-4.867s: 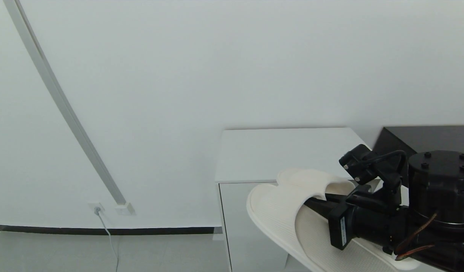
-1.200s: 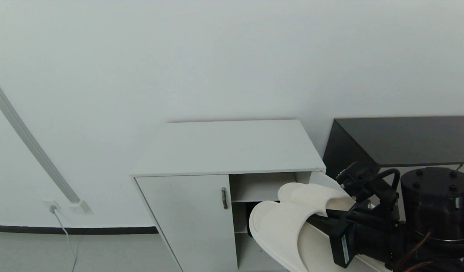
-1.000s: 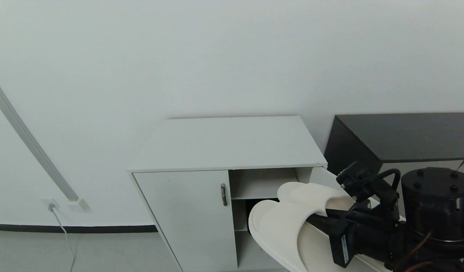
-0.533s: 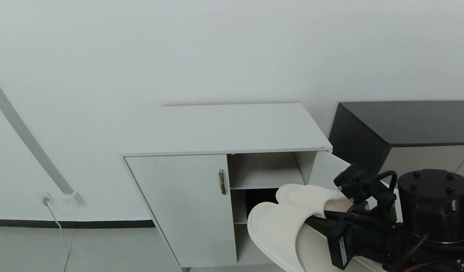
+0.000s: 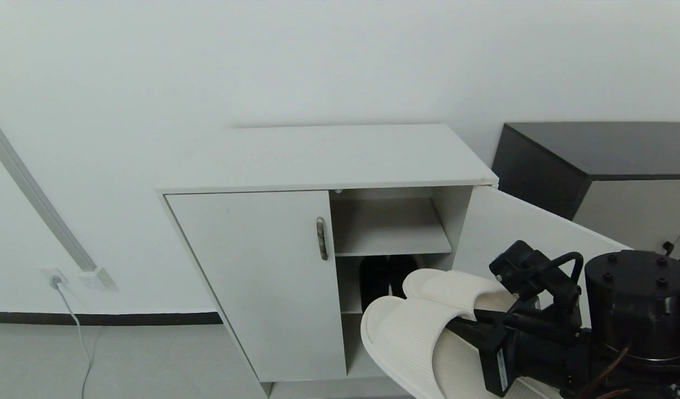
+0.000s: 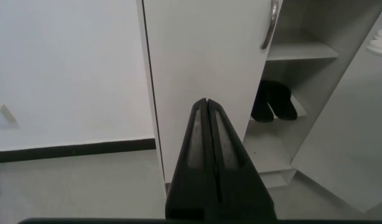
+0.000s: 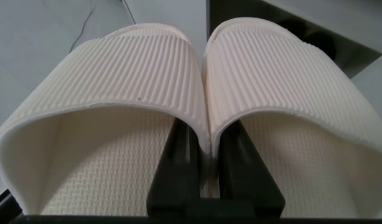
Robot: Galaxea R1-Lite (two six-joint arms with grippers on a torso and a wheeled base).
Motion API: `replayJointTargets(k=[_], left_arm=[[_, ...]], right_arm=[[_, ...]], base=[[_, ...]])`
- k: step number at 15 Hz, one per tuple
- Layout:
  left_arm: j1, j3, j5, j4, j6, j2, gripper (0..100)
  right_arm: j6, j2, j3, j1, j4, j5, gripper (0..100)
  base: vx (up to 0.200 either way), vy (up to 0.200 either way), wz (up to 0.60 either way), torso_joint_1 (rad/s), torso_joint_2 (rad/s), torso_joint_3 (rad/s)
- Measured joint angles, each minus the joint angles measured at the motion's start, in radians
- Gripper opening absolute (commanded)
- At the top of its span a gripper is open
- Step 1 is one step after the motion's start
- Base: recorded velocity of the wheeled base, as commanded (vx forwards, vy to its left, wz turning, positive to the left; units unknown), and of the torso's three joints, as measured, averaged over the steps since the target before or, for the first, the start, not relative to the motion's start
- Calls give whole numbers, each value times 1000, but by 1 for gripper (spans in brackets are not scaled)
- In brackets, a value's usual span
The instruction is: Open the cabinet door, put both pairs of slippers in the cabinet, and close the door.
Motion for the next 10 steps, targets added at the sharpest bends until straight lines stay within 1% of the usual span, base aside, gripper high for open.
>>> replayJointTargets(k=[5,10], left_arm=[[0,0,0,0,0,0,0],[0,0,1,0,0,0,0]], right_arm=[[-1,3,7,6,-3,0,0],[-2,3,13,11,-4,-1,0]], base=[[0,0,0,-154,480,323],[0,0,0,-110,459,349]])
